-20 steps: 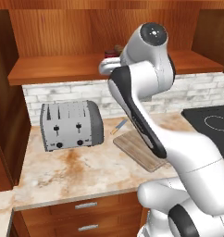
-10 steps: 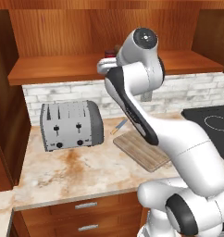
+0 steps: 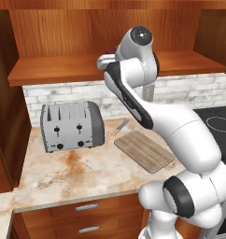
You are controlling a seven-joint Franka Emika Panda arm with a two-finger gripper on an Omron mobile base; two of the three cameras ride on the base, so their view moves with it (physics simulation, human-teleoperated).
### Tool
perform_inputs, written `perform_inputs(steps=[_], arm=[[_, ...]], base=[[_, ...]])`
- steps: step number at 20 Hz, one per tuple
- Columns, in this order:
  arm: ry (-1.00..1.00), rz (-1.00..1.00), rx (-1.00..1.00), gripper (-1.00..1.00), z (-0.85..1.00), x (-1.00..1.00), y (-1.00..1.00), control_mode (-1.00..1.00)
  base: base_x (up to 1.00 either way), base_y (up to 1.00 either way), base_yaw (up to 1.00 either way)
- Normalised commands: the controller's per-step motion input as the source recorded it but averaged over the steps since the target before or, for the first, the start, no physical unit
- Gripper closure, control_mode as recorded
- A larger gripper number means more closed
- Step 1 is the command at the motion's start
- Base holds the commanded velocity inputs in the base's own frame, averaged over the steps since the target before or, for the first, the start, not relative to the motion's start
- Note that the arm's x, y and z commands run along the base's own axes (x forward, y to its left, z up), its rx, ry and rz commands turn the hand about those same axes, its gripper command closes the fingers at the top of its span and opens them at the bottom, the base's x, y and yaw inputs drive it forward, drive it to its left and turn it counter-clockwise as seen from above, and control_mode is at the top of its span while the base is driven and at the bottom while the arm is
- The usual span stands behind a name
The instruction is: Pick the bread, place it on the cutting board, pick the jam, place it on the counter, and close the cabinet.
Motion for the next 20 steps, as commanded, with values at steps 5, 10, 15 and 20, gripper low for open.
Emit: perform_inputs(steps=[5, 10, 15, 20], arm=[[0.02, 0.00, 0.00, -1.00, 0.00, 0.49, 0.00, -1.00], [0.01, 0.00, 0.00, -1.00, -0.01, 0.42, 0.00, -1.00], [0.01, 0.00, 0.00, -1.00, -0.03, 0.40, 0.00, -1.00], [0.02, 0.00, 0.00, -1.00, -0.07, 0.39, 0.00, -1.00]], base=[[0.00, 0.00, 0.00], [0.00, 0.00, 0.00], [0.00, 0.00, 0.00], [0.00, 0.00, 0.00]])
